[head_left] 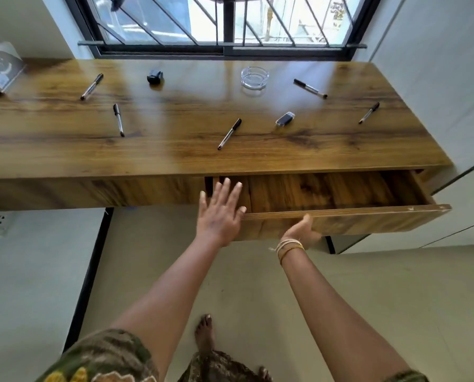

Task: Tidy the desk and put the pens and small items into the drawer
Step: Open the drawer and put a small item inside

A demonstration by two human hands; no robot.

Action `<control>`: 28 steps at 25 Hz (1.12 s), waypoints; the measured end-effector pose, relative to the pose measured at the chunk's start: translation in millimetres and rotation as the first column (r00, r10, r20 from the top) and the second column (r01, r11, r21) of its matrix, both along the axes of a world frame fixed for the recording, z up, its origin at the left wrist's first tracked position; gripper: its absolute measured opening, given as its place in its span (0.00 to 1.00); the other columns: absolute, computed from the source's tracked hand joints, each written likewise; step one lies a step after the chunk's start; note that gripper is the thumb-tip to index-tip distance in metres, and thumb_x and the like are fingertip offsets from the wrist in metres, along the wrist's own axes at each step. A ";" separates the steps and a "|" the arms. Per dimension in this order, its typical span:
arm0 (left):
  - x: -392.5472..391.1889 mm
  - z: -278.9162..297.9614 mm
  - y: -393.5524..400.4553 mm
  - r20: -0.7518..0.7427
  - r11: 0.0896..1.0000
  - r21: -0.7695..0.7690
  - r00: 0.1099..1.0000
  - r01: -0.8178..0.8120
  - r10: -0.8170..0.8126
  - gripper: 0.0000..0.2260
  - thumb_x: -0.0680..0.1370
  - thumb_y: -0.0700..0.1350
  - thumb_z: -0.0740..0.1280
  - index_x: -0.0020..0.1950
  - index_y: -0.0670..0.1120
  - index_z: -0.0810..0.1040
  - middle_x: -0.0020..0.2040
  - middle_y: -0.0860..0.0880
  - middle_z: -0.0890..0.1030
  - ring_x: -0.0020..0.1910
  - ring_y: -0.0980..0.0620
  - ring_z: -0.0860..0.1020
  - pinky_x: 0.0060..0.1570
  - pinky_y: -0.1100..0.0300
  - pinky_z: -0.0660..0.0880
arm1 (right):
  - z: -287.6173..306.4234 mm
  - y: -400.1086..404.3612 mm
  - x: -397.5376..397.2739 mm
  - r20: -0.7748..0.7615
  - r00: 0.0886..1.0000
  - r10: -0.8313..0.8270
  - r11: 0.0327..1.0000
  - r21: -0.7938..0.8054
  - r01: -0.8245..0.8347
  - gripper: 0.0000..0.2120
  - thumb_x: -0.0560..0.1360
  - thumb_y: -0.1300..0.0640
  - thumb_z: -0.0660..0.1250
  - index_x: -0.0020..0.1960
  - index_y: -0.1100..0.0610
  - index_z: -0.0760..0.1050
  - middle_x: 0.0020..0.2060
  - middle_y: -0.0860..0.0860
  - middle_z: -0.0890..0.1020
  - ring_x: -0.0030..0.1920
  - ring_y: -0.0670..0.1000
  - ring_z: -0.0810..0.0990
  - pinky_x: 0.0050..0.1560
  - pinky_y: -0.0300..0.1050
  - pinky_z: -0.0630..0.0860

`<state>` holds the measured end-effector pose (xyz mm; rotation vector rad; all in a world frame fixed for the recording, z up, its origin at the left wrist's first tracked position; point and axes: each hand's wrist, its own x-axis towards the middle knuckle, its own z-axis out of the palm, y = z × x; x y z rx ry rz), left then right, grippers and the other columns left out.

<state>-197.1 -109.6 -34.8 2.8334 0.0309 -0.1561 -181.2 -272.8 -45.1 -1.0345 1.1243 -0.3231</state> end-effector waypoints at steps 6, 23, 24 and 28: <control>-29.5 -14.8 -39.8 -0.019 0.994 0.111 1.000 0.012 -0.010 0.25 0.81 0.61 0.45 0.78 0.58 0.55 0.77 0.51 0.62 0.76 0.50 0.59 0.76 0.46 0.47 | -2.9 -47.6 -5.5 -0.591 0.510 0.625 -0.383 -0.802 -0.458 0.23 0.78 0.44 0.55 0.68 0.53 0.69 0.64 0.54 0.76 0.64 0.55 0.74 0.64 0.54 0.71; -173.1 -19.2 -82.2 -0.069 0.979 0.203 0.998 0.003 0.011 0.27 0.82 0.60 0.47 0.78 0.55 0.45 0.80 0.48 0.45 0.79 0.45 0.44 0.76 0.42 0.42 | -35.8 -90.2 -148.4 -0.748 0.438 0.498 -0.643 -0.658 -0.393 0.25 0.77 0.46 0.56 0.73 0.52 0.64 0.67 0.55 0.73 0.67 0.59 0.70 0.68 0.61 0.64; -180.6 -19.3 -84.2 -0.072 0.979 0.203 0.997 0.004 0.011 0.27 0.82 0.60 0.47 0.79 0.54 0.46 0.80 0.47 0.45 0.79 0.45 0.43 0.76 0.42 0.41 | -36.7 -91.8 -156.3 -0.750 0.439 0.495 -0.643 -0.656 -0.396 0.25 0.77 0.46 0.56 0.73 0.52 0.64 0.66 0.55 0.73 0.67 0.59 0.70 0.68 0.61 0.64; -204.3 -18.8 -89.0 -0.087 0.980 0.197 0.996 0.016 0.002 0.27 0.81 0.60 0.47 0.78 0.53 0.46 0.80 0.47 0.44 0.79 0.44 0.42 0.75 0.41 0.41 | -36.7 -94.6 -180.8 -0.746 0.456 0.485 -0.643 -0.658 -0.392 0.25 0.77 0.46 0.56 0.72 0.52 0.64 0.65 0.55 0.74 0.66 0.59 0.71 0.68 0.61 0.63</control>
